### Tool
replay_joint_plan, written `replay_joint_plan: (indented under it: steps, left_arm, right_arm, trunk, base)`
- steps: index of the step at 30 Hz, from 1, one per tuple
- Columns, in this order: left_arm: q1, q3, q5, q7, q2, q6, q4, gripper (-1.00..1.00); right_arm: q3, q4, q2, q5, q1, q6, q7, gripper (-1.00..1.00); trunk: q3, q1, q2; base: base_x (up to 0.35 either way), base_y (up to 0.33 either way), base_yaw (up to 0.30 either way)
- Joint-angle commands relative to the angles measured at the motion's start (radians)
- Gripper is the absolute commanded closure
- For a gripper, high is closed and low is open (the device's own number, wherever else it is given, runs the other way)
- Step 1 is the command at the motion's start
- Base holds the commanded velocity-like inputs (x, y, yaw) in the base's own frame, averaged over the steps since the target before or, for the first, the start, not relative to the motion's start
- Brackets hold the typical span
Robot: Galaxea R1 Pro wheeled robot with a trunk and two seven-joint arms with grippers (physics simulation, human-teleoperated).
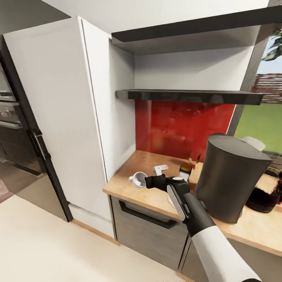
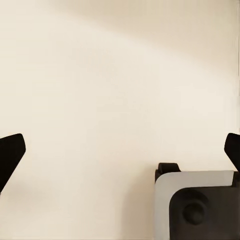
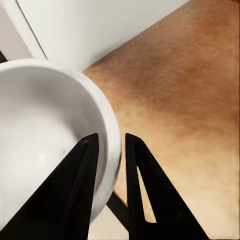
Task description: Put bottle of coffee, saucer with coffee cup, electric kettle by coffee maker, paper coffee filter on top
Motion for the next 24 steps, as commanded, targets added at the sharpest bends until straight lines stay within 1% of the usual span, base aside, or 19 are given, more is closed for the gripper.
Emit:
replay_joint_plan:
  steps: [1,3,6,12,21,24]
  left_arm:
    - [-0.001,0.009,-0.01,-0.005,0.0,-0.004,0.0,-1.0]
    - [0.0,0.008,-0.01,-0.005,0.0,-0.003,0.0,-1.0]
    - [-0.001,0.008,-0.01,-0.005,-0.001,-0.003,0.0,-1.0]
    - [0.0,0.008,-0.01,-0.005,-0.001,-0.003,0.0,-1.0]
    - [0.0,0.008,-0.01,-0.006,-0.002,-0.004,0.0,-1.0]
    - [0.0,0.008,-0.01,-0.005,-0.001,-0.004,0.0,-1.0]
  right_arm:
    - [0.0,0.0,0.0,-0.011,-0.001,0.005,-0.002,1.0]
    - [0.0,0.0,0.0,-0.011,-0.002,0.006,-0.002,1.0]
    - [-0.001,0.0,-0.001,-0.01,-0.002,0.005,-0.002,1.0]
    - [-0.003,0.02,-0.003,-0.01,-0.001,0.005,-0.002,1.0]
    - [-0.003,0.029,-0.003,-0.011,-0.001,0.004,-0.002,1.0]
    - [-0.002,0.027,-0.003,-0.011,-0.001,0.004,-0.002,1.0]
  trunk:
    - [-0.002,0.001,-0.002]
    - [-0.002,0.001,-0.002]
    - [-0.002,0.001,-0.002]
    - [-0.002,0.001,-0.002]
    - [-0.002,0.001,-0.002]
    - [-0.002,0.001,-0.002]
  base:
    - [0.0,0.0,-0.273]
    - [0.0,0.0,-0.234]
    - [0.0,0.082,-0.085]
    - [0.056,0.269,-0.011]
    - [0.154,0.294,0.0]
    - [0.285,0.149,0.0]
